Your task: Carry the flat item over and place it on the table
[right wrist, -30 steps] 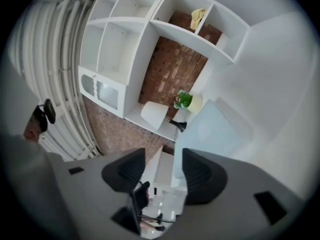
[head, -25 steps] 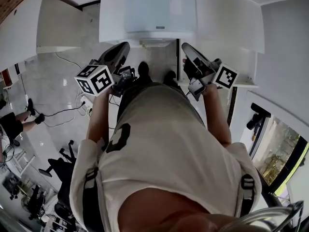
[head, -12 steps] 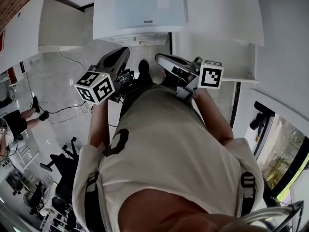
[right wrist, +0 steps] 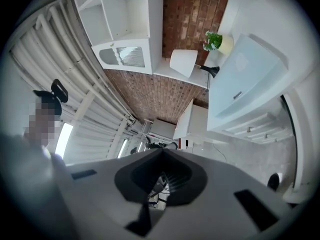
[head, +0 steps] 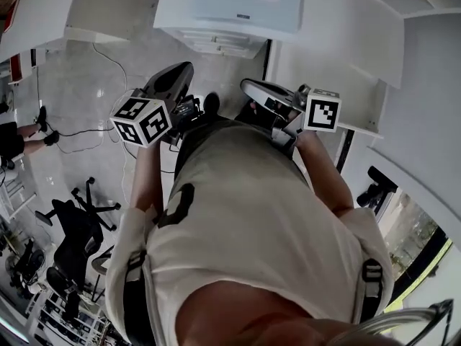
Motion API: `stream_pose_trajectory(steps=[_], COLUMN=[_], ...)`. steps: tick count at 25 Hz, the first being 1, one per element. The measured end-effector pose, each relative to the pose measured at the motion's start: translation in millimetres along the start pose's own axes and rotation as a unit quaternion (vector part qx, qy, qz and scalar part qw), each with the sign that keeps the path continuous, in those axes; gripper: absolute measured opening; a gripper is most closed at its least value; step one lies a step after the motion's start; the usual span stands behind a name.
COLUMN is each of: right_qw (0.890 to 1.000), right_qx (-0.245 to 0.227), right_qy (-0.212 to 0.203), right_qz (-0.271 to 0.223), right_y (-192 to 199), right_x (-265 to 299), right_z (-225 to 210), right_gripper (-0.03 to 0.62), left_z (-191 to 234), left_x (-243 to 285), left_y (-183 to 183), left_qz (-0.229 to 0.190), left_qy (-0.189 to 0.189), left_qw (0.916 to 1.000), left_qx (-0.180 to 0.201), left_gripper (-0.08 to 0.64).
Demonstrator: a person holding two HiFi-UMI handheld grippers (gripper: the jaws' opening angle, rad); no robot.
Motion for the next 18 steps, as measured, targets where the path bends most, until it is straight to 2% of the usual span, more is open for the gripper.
stream_pose_trajectory(steps=[6, 12, 18], right_qw=[1.0, 0.997, 0.997], right_qx=[-0.008, -0.06, -0.051], right_qy=[0.002, 0.034, 0.051], right_qz=[0.01, 0.021, 0.035], right_y=[7, 25, 41], right_x=[15, 64, 97], right_z=[8, 19, 14], right_gripper=[0.011, 0.011, 0.011], left_z=[10, 61, 93], left_x=[-9, -36, -47], left_y=[-2, -16, -22], left_qz=[-0.003, -0.011, -0.01], left_qy=[0.008, 0.015, 0.017], left_qw=[0.9998, 0.9998, 0.9997], left_qx=[0.02, -0.005, -0.012], left_gripper=[0.02, 0.02, 0.02])
Point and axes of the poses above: the fingertips, and each gripper's own axes: x forward along the fingers, z to its left, y out of its underside, the point moved 4 cm from there along -x, backward along the fingers, and after that the axes turned 15 degrees about -z, right-handed, at the moved point
